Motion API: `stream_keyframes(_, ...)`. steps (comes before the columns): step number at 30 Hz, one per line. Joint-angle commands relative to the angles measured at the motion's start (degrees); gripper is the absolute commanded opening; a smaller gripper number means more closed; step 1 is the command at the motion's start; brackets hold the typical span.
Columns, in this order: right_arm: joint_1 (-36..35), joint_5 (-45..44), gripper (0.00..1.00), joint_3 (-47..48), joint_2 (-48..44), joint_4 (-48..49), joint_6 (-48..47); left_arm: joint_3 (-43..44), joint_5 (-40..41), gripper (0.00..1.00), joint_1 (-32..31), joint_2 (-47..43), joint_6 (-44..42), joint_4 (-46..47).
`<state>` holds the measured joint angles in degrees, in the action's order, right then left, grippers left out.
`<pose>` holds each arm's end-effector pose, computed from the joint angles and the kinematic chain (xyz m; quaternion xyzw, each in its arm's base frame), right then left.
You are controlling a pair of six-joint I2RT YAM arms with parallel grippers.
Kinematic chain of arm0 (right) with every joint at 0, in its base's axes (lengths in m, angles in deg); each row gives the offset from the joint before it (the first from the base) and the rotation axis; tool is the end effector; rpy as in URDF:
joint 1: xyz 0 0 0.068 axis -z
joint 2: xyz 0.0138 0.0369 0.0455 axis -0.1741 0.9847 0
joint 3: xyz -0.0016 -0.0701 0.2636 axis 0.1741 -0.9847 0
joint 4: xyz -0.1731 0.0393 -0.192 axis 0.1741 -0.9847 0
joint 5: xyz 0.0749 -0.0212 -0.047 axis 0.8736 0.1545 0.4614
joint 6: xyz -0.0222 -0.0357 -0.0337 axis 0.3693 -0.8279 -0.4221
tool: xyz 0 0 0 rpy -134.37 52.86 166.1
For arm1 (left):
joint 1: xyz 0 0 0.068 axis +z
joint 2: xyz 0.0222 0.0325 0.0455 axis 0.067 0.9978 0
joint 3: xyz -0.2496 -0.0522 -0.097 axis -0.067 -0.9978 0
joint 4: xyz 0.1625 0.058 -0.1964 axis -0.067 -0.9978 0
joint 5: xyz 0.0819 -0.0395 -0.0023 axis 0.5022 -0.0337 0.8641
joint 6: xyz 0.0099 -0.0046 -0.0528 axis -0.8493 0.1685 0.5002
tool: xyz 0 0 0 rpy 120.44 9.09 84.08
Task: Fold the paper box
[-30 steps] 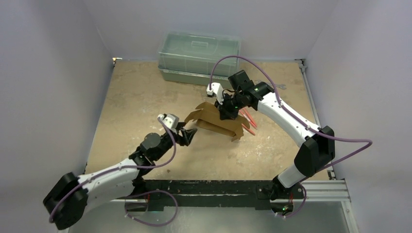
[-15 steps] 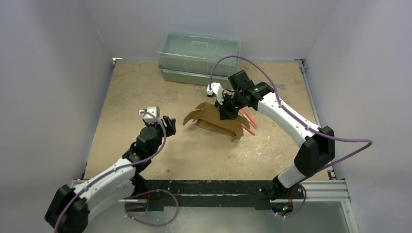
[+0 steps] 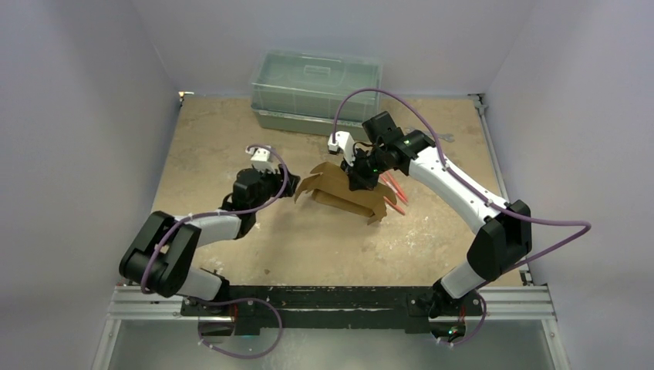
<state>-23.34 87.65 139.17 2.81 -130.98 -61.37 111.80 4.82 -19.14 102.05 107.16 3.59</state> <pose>0.2649 0.1933 0.3145 -0.5478 0.7598 0.2234 0.2698 0.2486 -0.1065 0.1753 0.0013 0.8032 -0.2473 0.5419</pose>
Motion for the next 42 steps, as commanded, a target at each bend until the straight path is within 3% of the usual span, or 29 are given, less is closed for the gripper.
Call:
stream_keyframes(1,-0.17,0.38,0.0,-0.45,-1.71,0.62,-0.11,3.03,-10.32,0.57,0.48,4.3,-2.75,12.0)
stream_keyframes(7,-0.17,0.48,0.0,-0.21,-1.67,0.6,-0.13,0.02,-17.88,0.54,0.57,9.69,-2.6,22.64)
stream_keyframes(15,-0.14,0.48,0.0,-0.15,-1.67,0.52,-0.11,-6.86,-18.57,0.53,0.57,10.0,0.07,31.62)
stream_keyframes(22,-0.13,0.48,0.0,-0.37,-1.75,0.52,-0.11,-9.6,-19.24,0.54,0.48,10.09,0.46,34.23)
stream_keyframes(42,-0.13,0.83,0.0,-0.21,-1.38,0.43,0.04,-6.42,-23.1,0.54,-1.98,14.4,-3.98,36.37)
